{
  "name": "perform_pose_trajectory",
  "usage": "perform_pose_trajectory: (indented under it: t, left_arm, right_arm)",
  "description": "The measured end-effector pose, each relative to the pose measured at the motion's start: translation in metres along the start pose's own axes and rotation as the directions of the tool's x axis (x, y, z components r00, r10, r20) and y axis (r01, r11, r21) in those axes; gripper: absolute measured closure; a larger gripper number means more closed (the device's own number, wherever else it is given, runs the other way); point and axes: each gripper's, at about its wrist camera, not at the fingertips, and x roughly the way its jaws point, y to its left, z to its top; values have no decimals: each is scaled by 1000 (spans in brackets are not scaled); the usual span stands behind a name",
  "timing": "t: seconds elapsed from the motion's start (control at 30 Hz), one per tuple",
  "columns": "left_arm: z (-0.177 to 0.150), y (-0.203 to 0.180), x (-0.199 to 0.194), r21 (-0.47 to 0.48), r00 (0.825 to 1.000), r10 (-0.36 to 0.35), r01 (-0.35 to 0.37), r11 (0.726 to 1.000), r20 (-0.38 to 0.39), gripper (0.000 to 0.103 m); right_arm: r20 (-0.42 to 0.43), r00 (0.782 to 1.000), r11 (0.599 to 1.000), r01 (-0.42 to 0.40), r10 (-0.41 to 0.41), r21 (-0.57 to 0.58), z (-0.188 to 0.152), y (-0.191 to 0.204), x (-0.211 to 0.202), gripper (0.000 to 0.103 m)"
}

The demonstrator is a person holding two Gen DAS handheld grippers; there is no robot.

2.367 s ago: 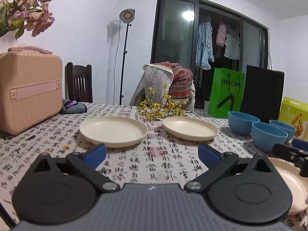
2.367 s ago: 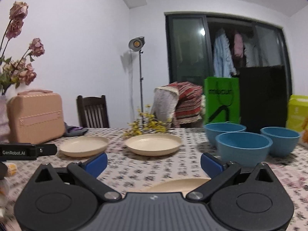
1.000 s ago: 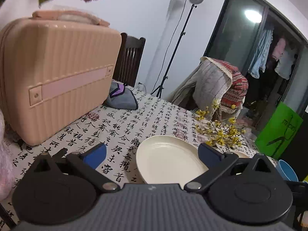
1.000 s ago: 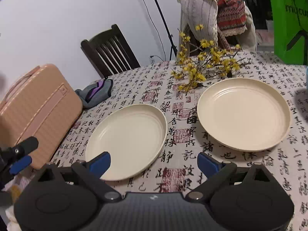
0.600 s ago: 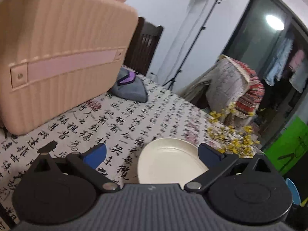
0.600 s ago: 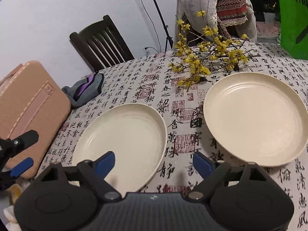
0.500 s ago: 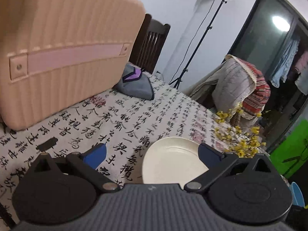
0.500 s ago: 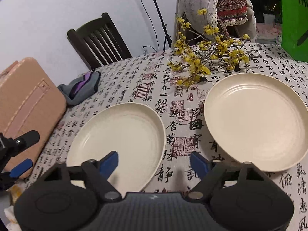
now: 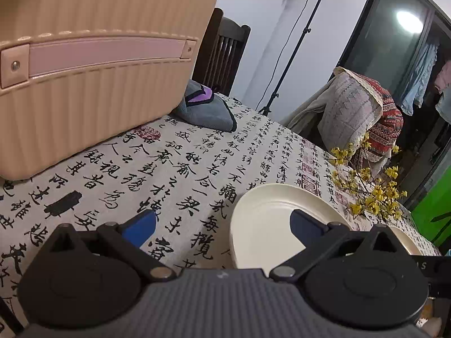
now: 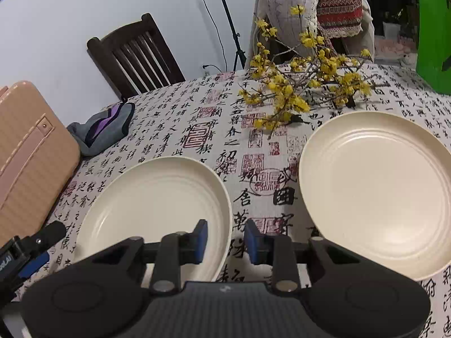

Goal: Organize plates and bowls
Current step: 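Close the right gripper on a cream plate rim while the left gripper closes on another rim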

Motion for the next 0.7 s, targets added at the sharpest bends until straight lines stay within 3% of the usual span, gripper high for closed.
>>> perform_pose_trajectory:
  t: [0.13, 0.33, 0.7]
  left_arm:
    - [-1, 2, 5, -11, 1000, -15, 14, 1000, -17, 0]
    - [-6, -5, 10, 44, 1000, 12, -11, 999, -11, 2]
    - [-13, -12, 18, 101, 1000, 5, -2, 995, -29, 27]
  right_arm:
    - [-7, 1000, 1000, 13, -13, -14, 0, -1, 7, 86]
    - [2, 1000, 999, 18, -18, -49, -1, 2, 10, 87]
    - [10, 1000, 996, 19, -18, -84, -2, 4, 15, 88]
